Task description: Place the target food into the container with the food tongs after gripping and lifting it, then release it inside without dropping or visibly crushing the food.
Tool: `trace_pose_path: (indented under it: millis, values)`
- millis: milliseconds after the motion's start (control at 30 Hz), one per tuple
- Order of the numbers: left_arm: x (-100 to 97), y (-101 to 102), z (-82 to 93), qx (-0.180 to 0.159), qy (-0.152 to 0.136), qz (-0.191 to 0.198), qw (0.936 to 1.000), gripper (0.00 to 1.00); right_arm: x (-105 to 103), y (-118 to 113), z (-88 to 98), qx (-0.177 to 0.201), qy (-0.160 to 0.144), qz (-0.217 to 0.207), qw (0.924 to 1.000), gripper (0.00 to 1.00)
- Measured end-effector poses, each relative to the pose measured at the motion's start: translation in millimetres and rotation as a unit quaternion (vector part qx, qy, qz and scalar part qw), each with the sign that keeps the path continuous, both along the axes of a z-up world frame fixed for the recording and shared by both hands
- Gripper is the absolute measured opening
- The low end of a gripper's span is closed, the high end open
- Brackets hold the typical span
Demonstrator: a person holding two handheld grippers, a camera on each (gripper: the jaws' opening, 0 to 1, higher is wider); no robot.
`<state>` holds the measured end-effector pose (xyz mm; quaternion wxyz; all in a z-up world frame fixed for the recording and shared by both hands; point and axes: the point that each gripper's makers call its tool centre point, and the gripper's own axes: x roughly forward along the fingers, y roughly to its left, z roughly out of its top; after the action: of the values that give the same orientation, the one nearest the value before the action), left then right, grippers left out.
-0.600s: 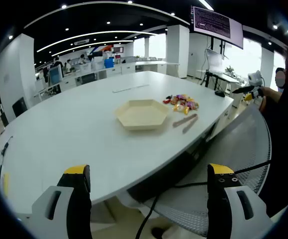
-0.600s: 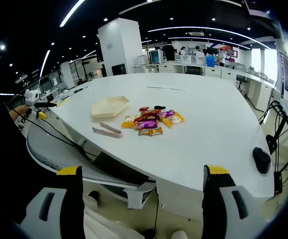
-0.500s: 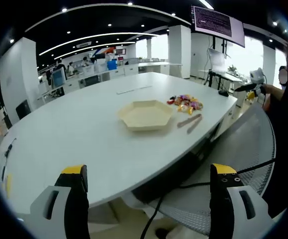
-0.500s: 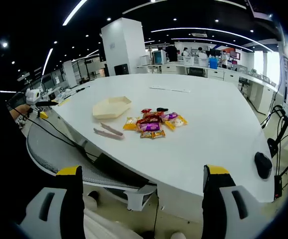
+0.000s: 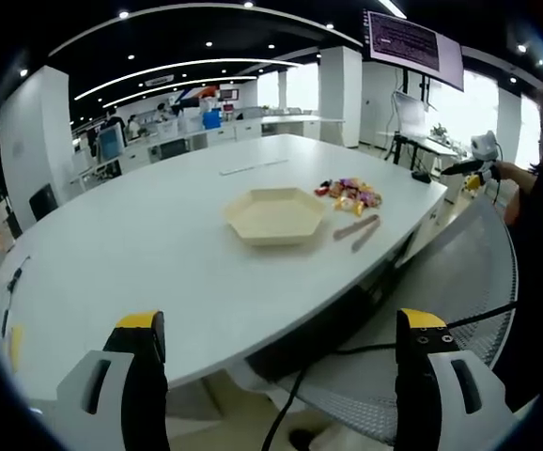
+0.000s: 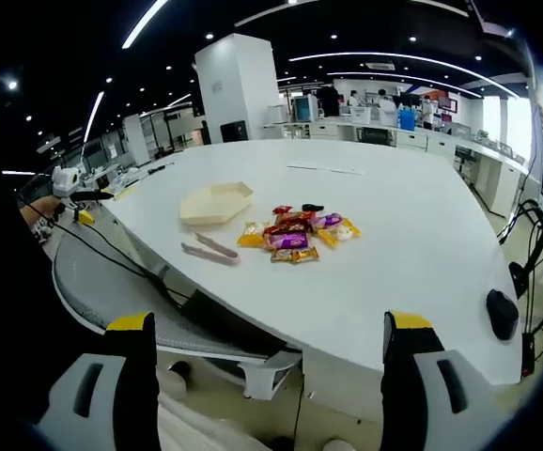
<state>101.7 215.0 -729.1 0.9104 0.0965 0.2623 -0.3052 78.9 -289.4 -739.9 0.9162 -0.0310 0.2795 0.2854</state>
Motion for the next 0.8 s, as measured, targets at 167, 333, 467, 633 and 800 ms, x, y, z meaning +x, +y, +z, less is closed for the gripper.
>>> trace_pose_path:
  millis: [167, 333, 467, 633, 800]
  values:
    - [0.3, 1.1, -0.9, -0.006, 0.003, 0.003, 1.0000, 0.99, 0.2, -0.4, -2.3, -0.004, 0.006, 0.001, 1.0000, 1.00]
    - [-0.7, -1.1, 0.3, -0.018, 0.006, 0.000, 0.9998, 0.99, 0.3, 4.6, -0.1, -0.005, 0.008, 0.007, 0.9999, 1.00]
    - [-1.2, 0.2, 0.0, -0.025, 0.005, 0.003, 0.9997, 0.99, 2.5, 5.4, 2.1, -0.009, 0.005, 0.010, 0.9999, 1.00]
    - [-1.6, -0.8, -0.1, -0.020, 0.006, -0.001, 0.9998, 0.99, 1.7, 4.1, 1.6, -0.013, 0.007, 0.011, 0.9998, 1.00]
    - [-2.2, -3.3, -0.2, -0.013, 0.006, -0.008, 0.9999, 0.99, -1.4, 0.8, 0.3, -0.017, 0.010, 0.009, 0.9998, 1.00]
